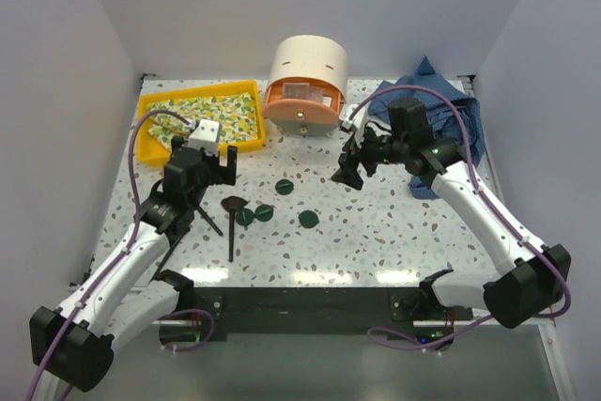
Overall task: Organize the makeup
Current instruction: Place the makeup in the drawer, then pick up the makeup from the center of the board.
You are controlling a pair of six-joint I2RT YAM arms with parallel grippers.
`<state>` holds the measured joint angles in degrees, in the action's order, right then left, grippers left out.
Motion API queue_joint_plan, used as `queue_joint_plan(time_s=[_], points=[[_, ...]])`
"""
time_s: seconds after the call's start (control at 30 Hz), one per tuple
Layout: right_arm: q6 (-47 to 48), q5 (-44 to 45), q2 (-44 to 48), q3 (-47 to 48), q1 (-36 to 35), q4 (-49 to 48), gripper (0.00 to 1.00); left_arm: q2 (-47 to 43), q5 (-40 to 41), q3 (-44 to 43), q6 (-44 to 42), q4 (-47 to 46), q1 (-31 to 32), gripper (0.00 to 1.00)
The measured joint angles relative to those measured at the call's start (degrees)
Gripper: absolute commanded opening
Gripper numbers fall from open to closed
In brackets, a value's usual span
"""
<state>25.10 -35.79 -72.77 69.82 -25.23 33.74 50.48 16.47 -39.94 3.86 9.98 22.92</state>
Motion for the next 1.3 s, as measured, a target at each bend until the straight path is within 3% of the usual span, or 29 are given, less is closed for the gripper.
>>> queue_joint_plan(time_s=[0.3, 0.43, 0.57, 0.63, 0.67, 0.73, 0.87, 1.3], points=[[-0.7, -9.4, 0.1, -6.5, 4.5, -4.9, 0.87, 0.4, -0.1, 0.6, 3.8, 0.5, -3.8, 1.00], [-0.8, -11.8, 0.3, -7.2, 4.6, -5.9, 0.87, 2.6, -5.0, 1.6, 7.2, 0.3, -13.6, 1.00], [-0.9, -12.9, 1.1, -7.3, 4.7, -6.2, 0.87, 7.6, -13.5, 3.0, 13.0, -0.5, -27.4, 1.00], [-0.9, -13.3, 1.6, -7.3, 4.7, -6.4, 0.87, 10.8, -14.6, 3.2, 16.8, 0.0, -30.9, 0.97], [-0.9, -13.4, 1.9, -7.3, 4.7, -6.4, 0.87, 12.4, -14.5, 3.2, 19.2, 0.4, -31.6, 0.96], [-0.9, -13.5, 2.5, -7.3, 4.7, -6.4, 0.87, 15.4, -13.3, 3.2, 24.0, 1.8, -31.8, 0.83], [-0.9, -13.9, 3.5, -7.3, 4.8, -6.4, 0.87, 19.9, -10.4, 3.2, 32.6, 3.7, -31.8, 0.75], [-0.9, -14.8, 3.5, -7.3, 5.0, -6.4, 0.87, 35.2, -4.4, -4.4, 48.2, 4.3, -31.8, 0.79]])
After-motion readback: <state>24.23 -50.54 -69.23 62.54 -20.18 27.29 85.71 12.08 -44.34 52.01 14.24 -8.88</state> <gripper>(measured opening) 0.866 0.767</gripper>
